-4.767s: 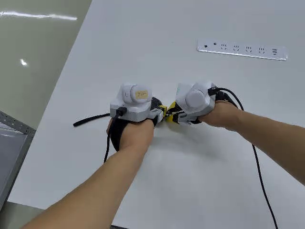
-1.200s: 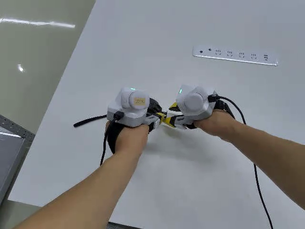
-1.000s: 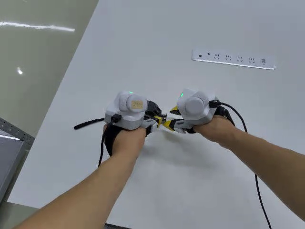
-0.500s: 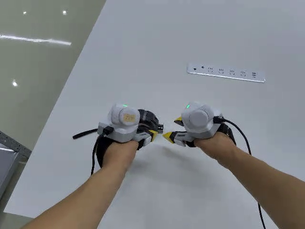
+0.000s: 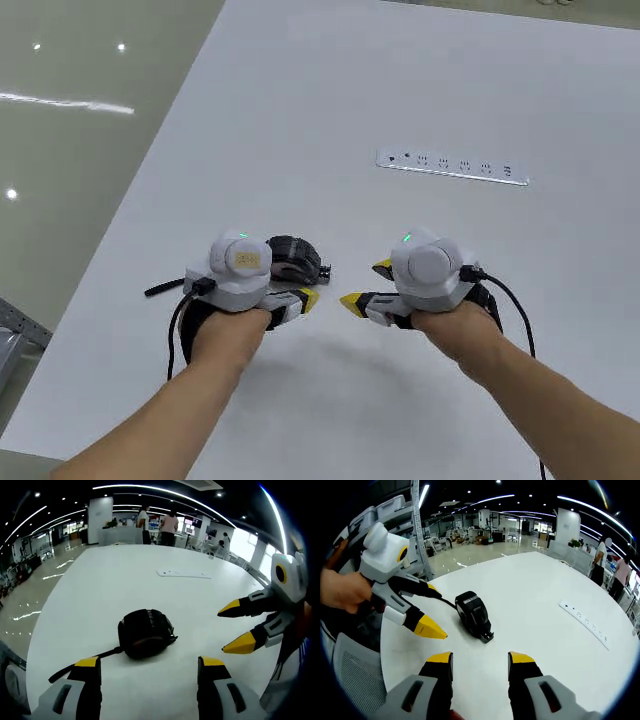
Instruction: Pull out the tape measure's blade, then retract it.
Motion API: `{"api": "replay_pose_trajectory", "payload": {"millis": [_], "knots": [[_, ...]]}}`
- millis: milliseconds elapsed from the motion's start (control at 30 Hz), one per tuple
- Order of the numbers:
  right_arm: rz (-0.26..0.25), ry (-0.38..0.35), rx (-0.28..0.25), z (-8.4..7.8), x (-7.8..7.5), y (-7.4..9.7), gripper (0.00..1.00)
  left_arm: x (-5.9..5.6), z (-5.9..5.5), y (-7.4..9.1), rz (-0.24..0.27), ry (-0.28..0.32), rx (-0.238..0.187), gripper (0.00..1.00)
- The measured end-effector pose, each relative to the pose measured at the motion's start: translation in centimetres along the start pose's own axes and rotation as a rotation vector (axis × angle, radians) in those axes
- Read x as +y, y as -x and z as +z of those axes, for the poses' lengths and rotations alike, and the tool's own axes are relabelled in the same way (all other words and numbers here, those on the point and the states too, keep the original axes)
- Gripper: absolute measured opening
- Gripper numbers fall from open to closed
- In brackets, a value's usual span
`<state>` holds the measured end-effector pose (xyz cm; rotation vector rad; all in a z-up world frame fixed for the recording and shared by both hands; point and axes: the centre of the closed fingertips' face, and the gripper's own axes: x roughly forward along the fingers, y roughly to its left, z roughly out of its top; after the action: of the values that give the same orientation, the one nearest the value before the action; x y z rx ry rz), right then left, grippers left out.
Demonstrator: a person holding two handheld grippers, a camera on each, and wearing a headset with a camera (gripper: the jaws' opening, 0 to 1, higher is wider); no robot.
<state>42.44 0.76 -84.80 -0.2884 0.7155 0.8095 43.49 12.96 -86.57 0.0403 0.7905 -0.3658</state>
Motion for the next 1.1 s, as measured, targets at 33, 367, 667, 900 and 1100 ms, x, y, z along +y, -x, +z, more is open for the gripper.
{"api": "replay_pose_trajectory", "payload": {"millis": [33, 367, 667, 900, 1100], "knots": [[-0.009, -0.006, -0.006, 0.0, 0.2, 0.4, 0.45, 0.0, -0.1, 0.4, -0.003, 0.0, -0.005, 0.76], [-0.049, -0.069, -0.033, 0.1, 1.7, 3.3, 0.5, 0.4, -0.7, 3.4, -0.019, -0.011, -0.024, 0.77], [-0.086, -0.09, -0.067, 0.4, 2.7, 5.8, 0.52, 0.6, -1.3, 6.0, -0.022, -0.018, -0.051, 0.8], [-0.106, -0.107, -0.083, 0.2, 3.6, 7.4, 0.54, 0.5, -1.6, 7.7, -0.033, -0.025, -0.07, 0.82], [-0.123, -0.13, -0.095, -0.2, 4.5, 8.7, 0.57, 0.6, -1.6, 9.1, -0.037, -0.03, -0.086, 0.84]]}}
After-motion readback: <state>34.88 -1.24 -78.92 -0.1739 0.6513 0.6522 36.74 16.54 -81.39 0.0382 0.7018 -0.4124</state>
